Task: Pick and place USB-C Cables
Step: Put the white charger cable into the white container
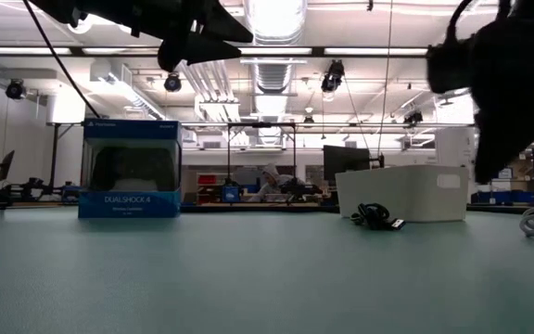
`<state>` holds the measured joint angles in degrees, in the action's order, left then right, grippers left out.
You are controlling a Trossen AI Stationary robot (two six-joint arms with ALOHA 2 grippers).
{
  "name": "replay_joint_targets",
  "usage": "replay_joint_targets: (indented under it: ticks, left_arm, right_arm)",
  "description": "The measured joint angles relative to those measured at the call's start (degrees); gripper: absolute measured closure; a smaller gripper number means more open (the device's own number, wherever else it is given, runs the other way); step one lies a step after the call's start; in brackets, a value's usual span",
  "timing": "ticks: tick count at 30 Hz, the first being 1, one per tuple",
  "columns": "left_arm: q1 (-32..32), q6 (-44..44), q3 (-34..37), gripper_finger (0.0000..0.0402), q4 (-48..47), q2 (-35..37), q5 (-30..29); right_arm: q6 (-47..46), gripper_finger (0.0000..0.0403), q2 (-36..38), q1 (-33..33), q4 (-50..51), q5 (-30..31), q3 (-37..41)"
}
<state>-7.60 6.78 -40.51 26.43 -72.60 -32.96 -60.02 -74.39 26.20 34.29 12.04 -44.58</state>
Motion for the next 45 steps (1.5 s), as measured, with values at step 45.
replay_joint_targets:
  ticks: [45]
  left_arm:
    - [0.5,-3.0,0.0,0.0195,0.0,0.0,-0.1]
  right_arm:
    - [-7.5,0.0331,-23.3,9.0,21.1,-9.0,-13.7]
